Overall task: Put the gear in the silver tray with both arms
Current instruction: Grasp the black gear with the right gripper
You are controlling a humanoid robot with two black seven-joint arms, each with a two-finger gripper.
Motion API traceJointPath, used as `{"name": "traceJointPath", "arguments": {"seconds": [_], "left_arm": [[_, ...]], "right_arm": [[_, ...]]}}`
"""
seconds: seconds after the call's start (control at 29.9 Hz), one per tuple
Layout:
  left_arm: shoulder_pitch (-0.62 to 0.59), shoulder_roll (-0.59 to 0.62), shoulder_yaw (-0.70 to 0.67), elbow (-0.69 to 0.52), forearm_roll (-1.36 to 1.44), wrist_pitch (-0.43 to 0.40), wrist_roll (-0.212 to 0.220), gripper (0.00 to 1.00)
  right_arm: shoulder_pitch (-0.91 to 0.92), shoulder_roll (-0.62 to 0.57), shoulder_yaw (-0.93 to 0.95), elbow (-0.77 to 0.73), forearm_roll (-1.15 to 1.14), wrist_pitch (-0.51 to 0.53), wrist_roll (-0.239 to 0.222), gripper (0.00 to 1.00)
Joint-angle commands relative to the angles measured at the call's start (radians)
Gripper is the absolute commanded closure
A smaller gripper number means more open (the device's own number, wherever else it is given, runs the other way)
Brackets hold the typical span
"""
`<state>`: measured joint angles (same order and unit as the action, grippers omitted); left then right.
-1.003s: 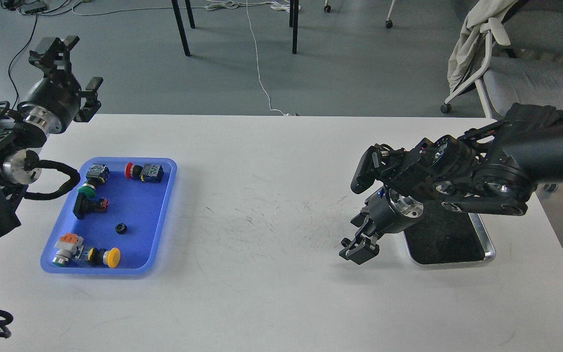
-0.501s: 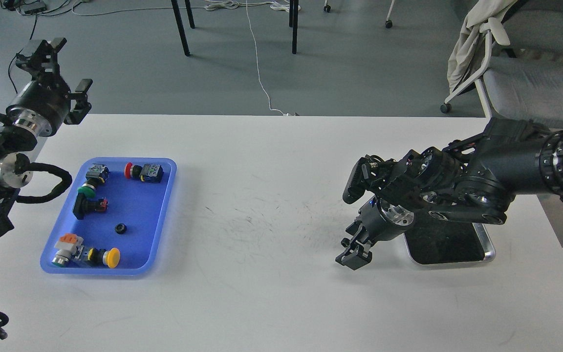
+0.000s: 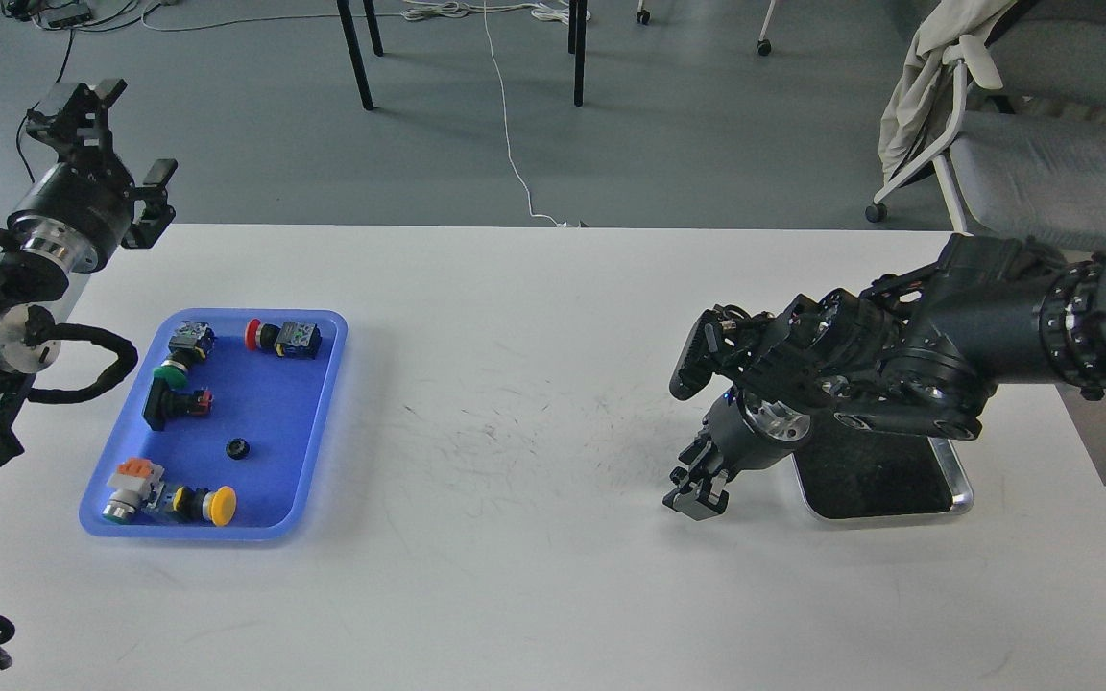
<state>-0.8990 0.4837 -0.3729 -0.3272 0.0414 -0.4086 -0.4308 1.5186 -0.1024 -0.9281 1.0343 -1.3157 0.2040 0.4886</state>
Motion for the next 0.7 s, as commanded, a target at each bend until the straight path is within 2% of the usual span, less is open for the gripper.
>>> {"name": "traceJointPath", "arguments": {"seconds": [0.0,0.3,0.67], "left_arm": [[0.003,-0.001,0.000,0.002,0.000,-0.001,0.000,0.03],[0.006,-0.001,0.000,0.004,0.000,-0.001,0.000,0.03],[0.006,-0.002,0.002,0.004,0.002,0.001,0.000,0.03]], "right_arm": [[-0.006,0.010,0.000,-0.008,0.000,0.000,0.000,0.53],[-0.001,0.017,0.000,-0.013,-0.002,0.000,0.000,0.66],[0.003,0.015,-0.001,-0.011,-0.036,0.003,0.000,0.89]]}}
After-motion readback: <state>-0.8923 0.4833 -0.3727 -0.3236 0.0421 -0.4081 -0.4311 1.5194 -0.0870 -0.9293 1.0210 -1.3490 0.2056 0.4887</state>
